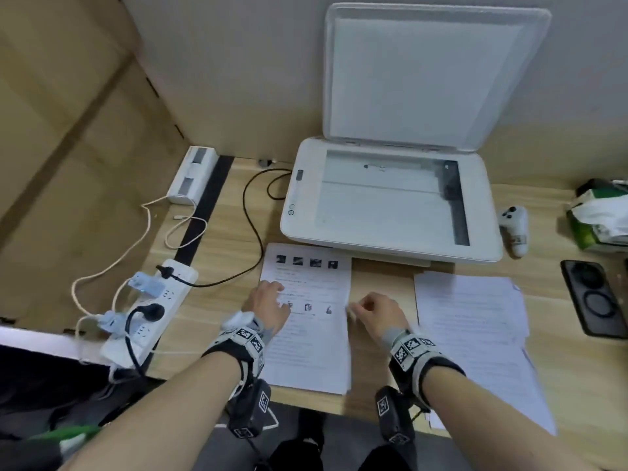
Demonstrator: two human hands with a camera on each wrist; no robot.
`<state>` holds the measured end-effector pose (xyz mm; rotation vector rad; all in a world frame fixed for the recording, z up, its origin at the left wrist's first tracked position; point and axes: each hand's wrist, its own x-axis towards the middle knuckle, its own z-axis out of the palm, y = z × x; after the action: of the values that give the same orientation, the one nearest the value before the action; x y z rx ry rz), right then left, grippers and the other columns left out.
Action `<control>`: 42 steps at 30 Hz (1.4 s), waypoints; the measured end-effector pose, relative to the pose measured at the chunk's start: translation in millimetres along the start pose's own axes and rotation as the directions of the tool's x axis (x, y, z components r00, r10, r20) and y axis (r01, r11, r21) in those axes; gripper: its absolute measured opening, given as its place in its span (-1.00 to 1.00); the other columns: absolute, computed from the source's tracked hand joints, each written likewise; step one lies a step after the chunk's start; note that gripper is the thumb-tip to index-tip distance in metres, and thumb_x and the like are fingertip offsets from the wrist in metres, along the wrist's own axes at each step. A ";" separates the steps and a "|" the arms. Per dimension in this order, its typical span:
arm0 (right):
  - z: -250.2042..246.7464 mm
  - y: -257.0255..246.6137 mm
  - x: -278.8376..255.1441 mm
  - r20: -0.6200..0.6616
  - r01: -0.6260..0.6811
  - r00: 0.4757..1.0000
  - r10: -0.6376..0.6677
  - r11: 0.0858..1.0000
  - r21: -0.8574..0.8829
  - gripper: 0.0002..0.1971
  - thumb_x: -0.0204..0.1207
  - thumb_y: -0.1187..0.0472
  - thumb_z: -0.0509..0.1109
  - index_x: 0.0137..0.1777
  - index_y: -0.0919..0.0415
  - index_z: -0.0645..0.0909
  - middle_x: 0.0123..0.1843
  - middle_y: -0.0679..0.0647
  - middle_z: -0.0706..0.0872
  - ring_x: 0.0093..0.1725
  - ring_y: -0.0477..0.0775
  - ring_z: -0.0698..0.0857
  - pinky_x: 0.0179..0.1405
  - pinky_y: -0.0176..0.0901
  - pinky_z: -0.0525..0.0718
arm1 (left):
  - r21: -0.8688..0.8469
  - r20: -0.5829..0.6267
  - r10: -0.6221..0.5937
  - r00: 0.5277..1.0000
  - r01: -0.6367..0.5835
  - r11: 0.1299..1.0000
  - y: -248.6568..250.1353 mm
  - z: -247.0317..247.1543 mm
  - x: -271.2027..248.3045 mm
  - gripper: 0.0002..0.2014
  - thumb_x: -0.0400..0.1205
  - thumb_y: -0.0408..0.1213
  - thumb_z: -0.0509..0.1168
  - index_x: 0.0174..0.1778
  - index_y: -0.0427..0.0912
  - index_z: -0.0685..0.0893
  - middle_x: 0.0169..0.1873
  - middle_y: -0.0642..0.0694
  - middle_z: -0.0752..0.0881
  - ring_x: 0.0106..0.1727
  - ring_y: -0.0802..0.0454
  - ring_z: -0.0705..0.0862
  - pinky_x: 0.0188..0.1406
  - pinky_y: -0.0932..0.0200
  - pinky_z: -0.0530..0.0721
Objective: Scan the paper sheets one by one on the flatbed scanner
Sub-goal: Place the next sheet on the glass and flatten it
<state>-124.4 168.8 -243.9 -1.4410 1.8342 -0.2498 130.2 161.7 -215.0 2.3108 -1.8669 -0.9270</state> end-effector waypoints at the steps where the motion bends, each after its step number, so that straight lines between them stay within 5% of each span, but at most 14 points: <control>1: 14.7 -12.9 2.7 0.028 0.007 1.000 -0.006 0.999 -0.033 -0.66 0.50 -0.27 0.38 -0.19 0.01 0.62 -0.22 -0.07 0.73 -0.21 0.01 0.70 -0.21 -0.06 0.67 | 0.045 0.008 -0.005 1.000 0.004 0.999 -17.3 -5.9 3.8 -0.59 0.60 -0.26 0.34 0.40 -0.11 0.58 0.34 -0.12 0.56 0.33 -0.10 0.56 0.27 0.02 0.57; 5: 37.0 -33.0 4.1 -0.024 -0.044 0.999 0.042 0.993 -0.107 -0.66 0.54 -0.23 0.37 -0.22 0.03 0.52 -0.28 -0.06 0.66 -0.30 -0.03 0.62 -0.42 -0.17 0.41 | 0.072 0.124 0.080 0.989 -0.089 0.993 -53.1 -12.1 4.7 -0.46 0.58 -0.32 0.35 0.53 -0.17 0.50 0.50 -0.14 0.40 0.50 -0.13 0.40 0.50 0.05 0.41; 12: 35.4 -24.2 -0.3 -0.039 -0.072 0.997 0.071 0.997 -0.024 -0.66 0.60 -0.03 0.39 -0.33 0.14 0.53 -0.37 0.02 0.64 -0.35 0.06 0.61 -0.35 -0.13 0.49 | 0.185 0.171 0.233 0.957 -0.263 0.947 -63.9 -12.2 7.5 -0.43 0.66 -0.37 0.16 0.65 -0.16 0.32 0.72 -0.02 0.11 0.68 -0.08 0.15 0.59 0.13 0.26; 23: 14.5 -35.0 -26.0 -0.057 -0.133 0.990 0.129 0.989 -0.069 -0.62 0.56 0.07 0.32 -0.48 0.16 0.54 -0.55 -0.02 0.52 -0.51 0.03 0.48 -0.49 -0.20 0.31 | 0.324 0.294 0.219 0.931 -0.312 0.893 -49.3 -25.6 12.3 -0.55 0.67 -0.29 0.09 0.51 -0.09 0.49 0.55 -0.07 0.42 0.54 -0.11 0.35 0.48 0.01 0.39; 27: 1.3 -37.7 -36.3 -0.027 -0.097 0.995 0.095 0.992 -0.081 -0.58 0.60 0.10 0.36 -0.54 0.08 0.53 -0.57 -0.01 0.51 -0.52 -0.02 0.44 -0.51 -0.18 0.31 | 0.409 0.320 0.168 0.932 -0.296 0.863 -34.1 -32.4 15.4 -0.71 0.66 -0.20 0.10 0.19 -0.17 0.64 0.25 -0.11 0.62 0.25 -0.08 0.56 0.05 0.07 0.56; 30: -22.7 -44.9 -39.2 -0.066 -0.054 0.997 0.048 0.993 -0.107 -0.73 0.57 0.07 0.43 -0.32 0.16 0.77 -0.45 0.09 0.68 -0.41 0.08 0.62 -0.47 -0.14 0.37 | 0.343 0.246 0.205 0.947 -0.283 0.896 -13.4 -50.0 22.1 -0.73 0.65 -0.19 0.09 0.05 -0.18 0.65 0.07 -0.10 0.68 0.02 -0.05 0.61 -0.12 0.10 0.55; 34: -65.5 -65.2 -35.1 -0.123 -0.010 0.992 -0.012 0.983 -0.183 -0.77 0.56 0.06 0.43 -0.28 0.11 0.75 -0.44 0.04 0.72 -0.33 0.05 0.73 -0.30 -0.11 0.64 | 0.152 0.022 0.377 0.926 -0.376 0.914 25.7 -85.2 21.4 -0.84 0.66 -0.10 0.13 -0.11 -0.01 0.59 -0.21 0.12 0.63 -0.17 0.03 0.64 -0.31 0.14 0.52; 37: -97.5 -82.6 -28.7 -0.134 0.013 0.990 -0.046 0.970 -0.242 -0.73 0.56 0.05 0.43 -0.38 0.04 0.65 -0.58 -0.05 0.59 -0.35 0.05 0.76 -0.24 -0.11 0.74 | 0.037 -0.094 0.524 0.846 -0.523 0.851 55.8 -102.9 25.2 -0.93 0.64 -0.09 0.25 0.00 0.10 0.59 -0.12 0.19 0.65 -0.13 0.13 0.66 -0.22 0.12 0.66; 40: -128.8 -101.4 -21.5 -0.103 0.071 0.989 -0.107 0.951 -0.299 -0.77 0.55 0.09 0.44 -0.34 0.05 0.72 -0.55 -0.03 0.65 -0.40 0.01 0.75 -0.27 -0.10 0.74 | -0.057 -0.123 0.601 0.790 -0.611 0.790 83.8 -117.7 37.7 -0.53 0.55 -0.01 0.36 0.38 0.06 0.50 0.20 0.16 0.56 0.14 0.20 0.59 -0.01 0.14 0.65; 42: -141.6 -110.6 -17.4 -0.097 0.108 0.984 -0.147 0.940 -0.323 -0.83 0.54 0.11 0.45 -0.26 0.06 0.78 -0.46 -0.01 0.75 -0.45 -0.05 0.75 -0.29 -0.13 0.73 | -0.093 -0.042 0.598 0.800 -0.599 0.795 98.4 -125.7 44.5 -0.68 0.53 0.00 0.38 0.18 0.06 0.65 0.09 0.15 0.63 0.12 0.10 0.65 0.01 0.08 0.65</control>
<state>-136.3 104.7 -75.5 -1.8046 1.9452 -0.1102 105.8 51.9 -93.2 1.4793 -2.2639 -0.8738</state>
